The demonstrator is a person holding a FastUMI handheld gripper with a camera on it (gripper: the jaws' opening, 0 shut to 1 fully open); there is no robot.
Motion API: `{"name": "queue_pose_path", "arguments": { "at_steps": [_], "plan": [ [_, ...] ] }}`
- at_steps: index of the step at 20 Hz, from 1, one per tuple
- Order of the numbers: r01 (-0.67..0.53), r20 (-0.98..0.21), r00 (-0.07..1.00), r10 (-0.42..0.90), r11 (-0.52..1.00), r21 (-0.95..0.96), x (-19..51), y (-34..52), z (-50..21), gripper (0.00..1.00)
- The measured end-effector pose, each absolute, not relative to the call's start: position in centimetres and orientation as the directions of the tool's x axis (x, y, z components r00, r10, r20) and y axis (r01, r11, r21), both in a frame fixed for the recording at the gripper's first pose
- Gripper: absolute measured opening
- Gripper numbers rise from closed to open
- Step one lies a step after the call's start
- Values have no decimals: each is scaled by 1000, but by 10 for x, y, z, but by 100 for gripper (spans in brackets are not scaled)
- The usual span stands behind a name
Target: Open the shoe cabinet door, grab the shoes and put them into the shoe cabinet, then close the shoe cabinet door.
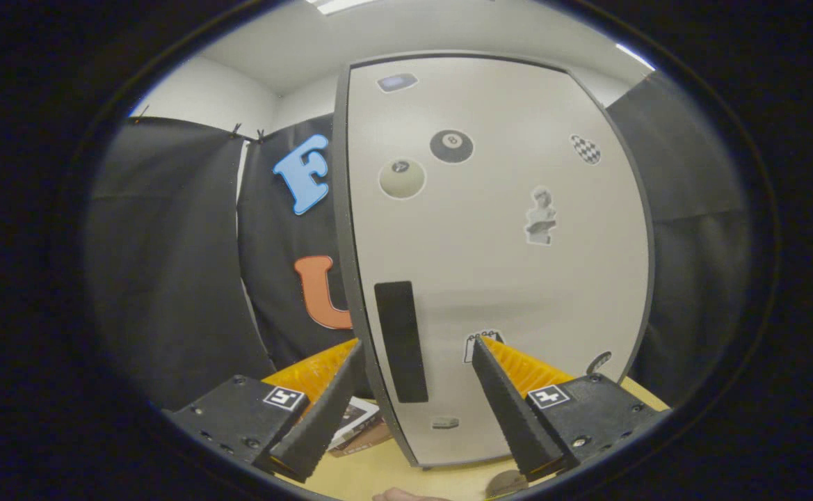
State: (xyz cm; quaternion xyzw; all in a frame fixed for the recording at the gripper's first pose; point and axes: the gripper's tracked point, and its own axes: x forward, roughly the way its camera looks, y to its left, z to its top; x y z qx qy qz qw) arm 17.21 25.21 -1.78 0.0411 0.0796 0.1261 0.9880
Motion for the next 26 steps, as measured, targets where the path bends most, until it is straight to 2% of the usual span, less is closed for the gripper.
{"name": "queue_pose_path", "arguments": {
  "at_steps": [5,6,7,10,12,16,26],
  "plan": [
    [-207,-163,962,219,974,88,210,254,-24,96],
    [-213,-185,956,227,973,90,214,257,-29,92],
    [-201,-157,964,215,974,102,216,258,-26,88],
    [-251,-162,952,259,966,69,212,273,-25,71],
    [-236,-175,955,238,971,33,209,272,-27,42],
    [-219,-179,962,208,975,-46,211,269,-31,36],
    [-335,-158,932,326,941,-38,188,266,-29,31]
  ]
}}
